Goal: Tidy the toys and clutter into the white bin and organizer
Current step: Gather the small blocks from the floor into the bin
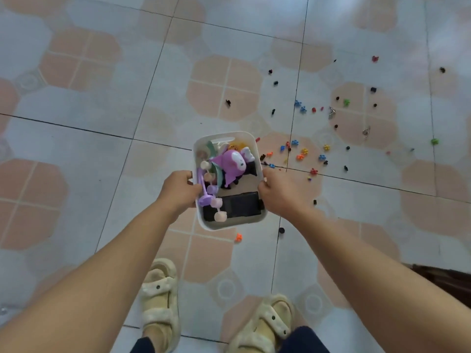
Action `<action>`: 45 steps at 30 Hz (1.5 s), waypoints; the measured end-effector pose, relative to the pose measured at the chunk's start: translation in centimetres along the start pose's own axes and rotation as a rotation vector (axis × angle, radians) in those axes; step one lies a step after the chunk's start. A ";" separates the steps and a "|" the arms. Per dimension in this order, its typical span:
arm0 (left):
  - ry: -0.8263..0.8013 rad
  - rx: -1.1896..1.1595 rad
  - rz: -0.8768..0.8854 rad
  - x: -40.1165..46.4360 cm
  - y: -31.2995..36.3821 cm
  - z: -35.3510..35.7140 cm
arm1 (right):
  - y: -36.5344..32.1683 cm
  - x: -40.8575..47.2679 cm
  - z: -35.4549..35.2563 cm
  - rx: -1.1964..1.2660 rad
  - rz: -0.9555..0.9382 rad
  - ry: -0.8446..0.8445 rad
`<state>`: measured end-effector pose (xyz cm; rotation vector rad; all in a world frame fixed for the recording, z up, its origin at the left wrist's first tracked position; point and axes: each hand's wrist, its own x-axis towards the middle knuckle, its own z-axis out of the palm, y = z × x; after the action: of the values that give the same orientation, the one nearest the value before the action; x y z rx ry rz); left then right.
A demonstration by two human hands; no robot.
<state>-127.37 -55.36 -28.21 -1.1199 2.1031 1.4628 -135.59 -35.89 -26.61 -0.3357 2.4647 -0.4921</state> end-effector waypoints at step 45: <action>-0.102 0.898 0.885 18.6 -13.3 17.0 | 13.8 4.9 24.9 -0.220 -0.312 -0.079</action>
<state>-131.49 -49.72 -55.80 0.2468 2.8207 0.5675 -126.22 -31.85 -53.70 -0.8225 2.4027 -0.3257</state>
